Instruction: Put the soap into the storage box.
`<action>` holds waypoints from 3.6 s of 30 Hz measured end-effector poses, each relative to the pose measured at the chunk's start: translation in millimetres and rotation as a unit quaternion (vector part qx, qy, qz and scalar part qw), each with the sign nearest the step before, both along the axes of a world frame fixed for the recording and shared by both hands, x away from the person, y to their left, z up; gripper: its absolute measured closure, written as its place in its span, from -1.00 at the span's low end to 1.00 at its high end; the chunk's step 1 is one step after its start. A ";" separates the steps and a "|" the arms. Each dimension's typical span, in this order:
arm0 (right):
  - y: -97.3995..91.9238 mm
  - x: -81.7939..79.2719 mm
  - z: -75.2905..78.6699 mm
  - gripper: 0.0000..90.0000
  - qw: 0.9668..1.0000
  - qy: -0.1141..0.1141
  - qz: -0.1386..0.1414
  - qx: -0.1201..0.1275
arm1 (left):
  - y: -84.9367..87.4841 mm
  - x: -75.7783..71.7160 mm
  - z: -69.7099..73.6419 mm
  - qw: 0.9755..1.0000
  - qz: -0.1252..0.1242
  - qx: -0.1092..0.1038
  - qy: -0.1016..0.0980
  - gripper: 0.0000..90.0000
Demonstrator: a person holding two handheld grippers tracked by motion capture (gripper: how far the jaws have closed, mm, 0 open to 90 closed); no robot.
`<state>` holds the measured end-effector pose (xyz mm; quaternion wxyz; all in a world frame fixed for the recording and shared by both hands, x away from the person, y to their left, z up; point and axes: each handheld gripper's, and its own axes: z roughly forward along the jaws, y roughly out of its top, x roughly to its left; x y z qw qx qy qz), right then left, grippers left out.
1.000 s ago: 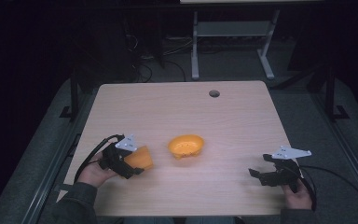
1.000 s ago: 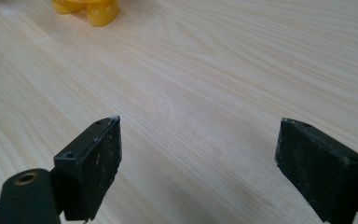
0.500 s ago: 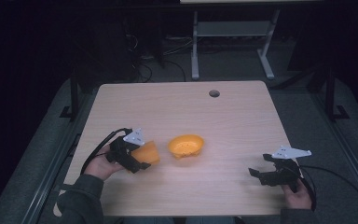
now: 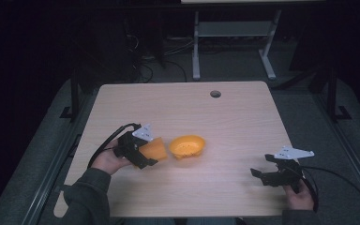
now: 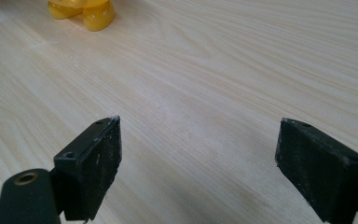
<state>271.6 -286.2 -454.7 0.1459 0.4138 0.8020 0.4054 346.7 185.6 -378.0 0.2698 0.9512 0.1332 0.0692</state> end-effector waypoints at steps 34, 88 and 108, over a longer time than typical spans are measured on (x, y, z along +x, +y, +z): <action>-1.1 -0.6 1.5 -0.69 1.000 -0.006 0.003 0.005 | -49.7 27.6 7.1 0.999 -0.039 0.005 0.002 -0.54; -1.7 -0.5 3.4 -0.69 1.000 -0.013 0.007 0.005 | -113.4 51.6 1.3 0.996 -0.091 0.014 0.006 -0.54; -1.8 -0.7 3.7 -0.69 1.000 -0.015 0.008 0.006 | -119.3 58.9 -15.7 0.995 -0.093 0.024 0.030 -0.54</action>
